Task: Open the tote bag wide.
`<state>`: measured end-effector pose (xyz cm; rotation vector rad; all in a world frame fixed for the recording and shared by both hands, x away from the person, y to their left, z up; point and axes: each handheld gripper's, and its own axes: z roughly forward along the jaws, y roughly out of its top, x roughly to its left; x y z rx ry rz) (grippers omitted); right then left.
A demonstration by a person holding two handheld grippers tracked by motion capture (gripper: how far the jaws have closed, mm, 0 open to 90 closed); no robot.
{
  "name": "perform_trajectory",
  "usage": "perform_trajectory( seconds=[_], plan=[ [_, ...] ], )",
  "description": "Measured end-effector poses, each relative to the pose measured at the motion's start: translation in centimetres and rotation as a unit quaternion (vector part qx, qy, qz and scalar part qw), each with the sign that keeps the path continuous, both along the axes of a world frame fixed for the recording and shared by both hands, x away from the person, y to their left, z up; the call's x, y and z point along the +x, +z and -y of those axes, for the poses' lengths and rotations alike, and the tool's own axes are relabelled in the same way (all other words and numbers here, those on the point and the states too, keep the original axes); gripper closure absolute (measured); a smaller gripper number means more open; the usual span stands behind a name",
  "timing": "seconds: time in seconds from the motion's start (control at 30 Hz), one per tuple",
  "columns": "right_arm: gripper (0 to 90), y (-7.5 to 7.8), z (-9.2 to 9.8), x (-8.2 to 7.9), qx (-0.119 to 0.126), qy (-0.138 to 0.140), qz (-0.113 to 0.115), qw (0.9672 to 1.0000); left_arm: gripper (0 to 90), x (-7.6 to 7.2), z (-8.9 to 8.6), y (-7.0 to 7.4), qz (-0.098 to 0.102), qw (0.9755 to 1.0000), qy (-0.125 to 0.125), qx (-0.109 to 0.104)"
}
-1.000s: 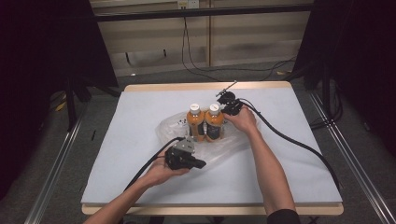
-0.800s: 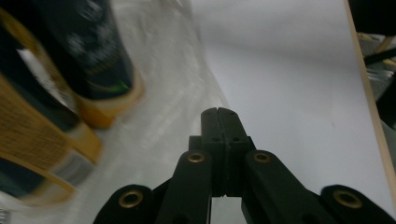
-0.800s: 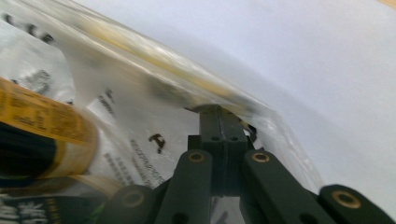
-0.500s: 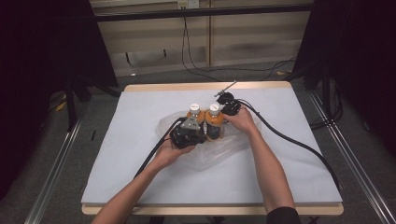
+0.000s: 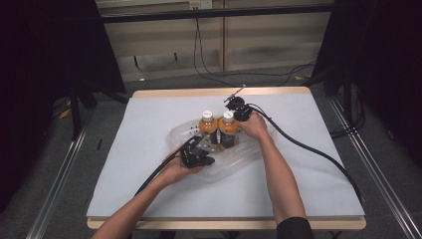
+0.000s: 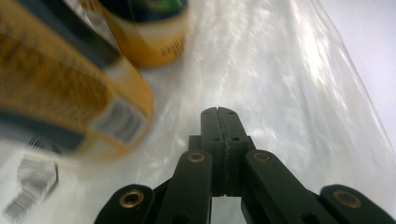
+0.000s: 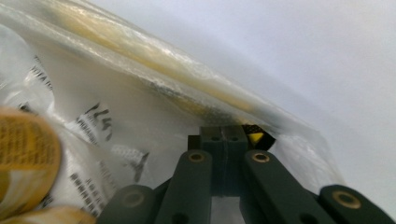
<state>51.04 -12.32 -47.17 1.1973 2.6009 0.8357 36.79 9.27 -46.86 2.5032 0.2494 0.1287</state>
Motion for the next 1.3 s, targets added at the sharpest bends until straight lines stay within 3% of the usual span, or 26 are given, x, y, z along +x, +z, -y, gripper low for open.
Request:
perform_trajectory(
  seconds=[0.13, 0.2, 0.27, 0.3, 0.43, 0.53, 0.57, 0.7, 0.8, 0.83, 0.9, 0.93, 0.97, 1.07, 1.13, 1.27, 1.3],
  plan=[
    [90.0, 0.2, -0.1, 0.7, -0.03, -0.027, 0.01, 0.9992, 90.0, -0.7, -1.7, -0.1, -0.018, 0.9997, -0.016, -0.01],
    [90.0, 0.2, -0.1, 0.9, -0.031, -0.029, 0.009, 0.9991, 90.0, -0.9, -1.8, -0.1, -0.02, 0.9996, -0.018, -0.012],
    [90.0, 0.1, 0.1, 1.2, -0.03, -0.042, 0.012, 0.9986, 90.0, -1.4, -2.0, 0.0, -0.015, 0.9996, -0.022, -0.008],
    [90.0, 0.1, 0.4, 1.5, -0.034, -0.059, 0.016, 0.9975, 90.0, -1.8, -2.3, 0.0, -0.024, 0.9991, -0.033, -0.01],
    [90.0, 0.0, 0.7, 1.9, -0.037, -0.074, 0.023, 0.9963, 90.0, -2.4, -2.6, -0.3, -0.028, 0.9985, -0.036, -0.029],
    [90.0, 0.0, 0.7, 2.0, -0.045, -0.085, 0.026, 0.995, 90.0, -2.7, -2.6, -0.2, -0.035, 0.9982, -0.041, -0.029],
    [90.0, 0.0, 0.8, 2.1, -0.046, -0.096, 0.027, 0.9939, 90.0, -2.8, -2.5, 0.0, -0.039, 0.9974, -0.058, -0.018],
    [90.0, 0.0, 0.6, 2.1, -0.063, -0.11, 0.036, 0.9912, 90.0, -3.2, -2.5, 0.0, -0.037, 0.9975, -0.055, -0.022],
    [90.0, 0.0, 0.5, 1.9, -0.056, -0.097, 0.036, 0.9931, 90.0, -2.9, -2.7, 0.1, -0.052, 0.9967, -0.06, -0.019],
    [90.0, 0.1, 0.6, 1.8, -0.042, -0.082, 0.029, 0.9953, 90.0, -2.8, -2.8, 0.3, -0.045, 0.997, -0.055, -0.029],
    [90.0, 0.5, 0.3, 1.2, -0.027, -0.06, 0.031, 0.9973, 90.0, -2.5, -3.0, 0.6, -0.049, 0.9954, -0.047, -0.067],
    [90.0, 0.9, 0.3, 0.8, -0.014, -0.045, 0.034, 0.9983, 90.0, -2.4, -3.1, 1.0, -0.045, 0.9956, -0.042, -0.071],
    [90.0, 1.5, 0.2, 0.3, 0.003, -0.032, 0.036, 0.9988, 90.0, -2.2, -3.2, 1.7, -0.04, 0.9937, -0.033, -0.099],
    [90.0, 2.7, 0.4, -0.8, 0.022, -0.017, 0.039, 0.9988, 90.0, -2.0, -3.5, 2.6, -0.033, 0.993, -0.033, -0.108],
    [90.0, 3.3, 0.8, -1.8, 0.03, -0.008, 0.045, 0.9985, 90.0, -1.7, -4.0, 3.5, -0.023, 0.9917, -0.019, -0.125],
    [90.0, 3.9, 1.9, -3.7, 0.038, -0.003, 0.046, 0.9982, 90.0, -1.1, -4.8, 4.1, -0.01, 0.9909, 0.003, -0.134],
    [90.0, 4.0, 2.7, -4.8, 0.048, -0.003, 0.045, 0.9979, 90.0, -0.5, -5.5, 4.4, -0.007, 0.9891, 0.024, -0.145]
  ],
)
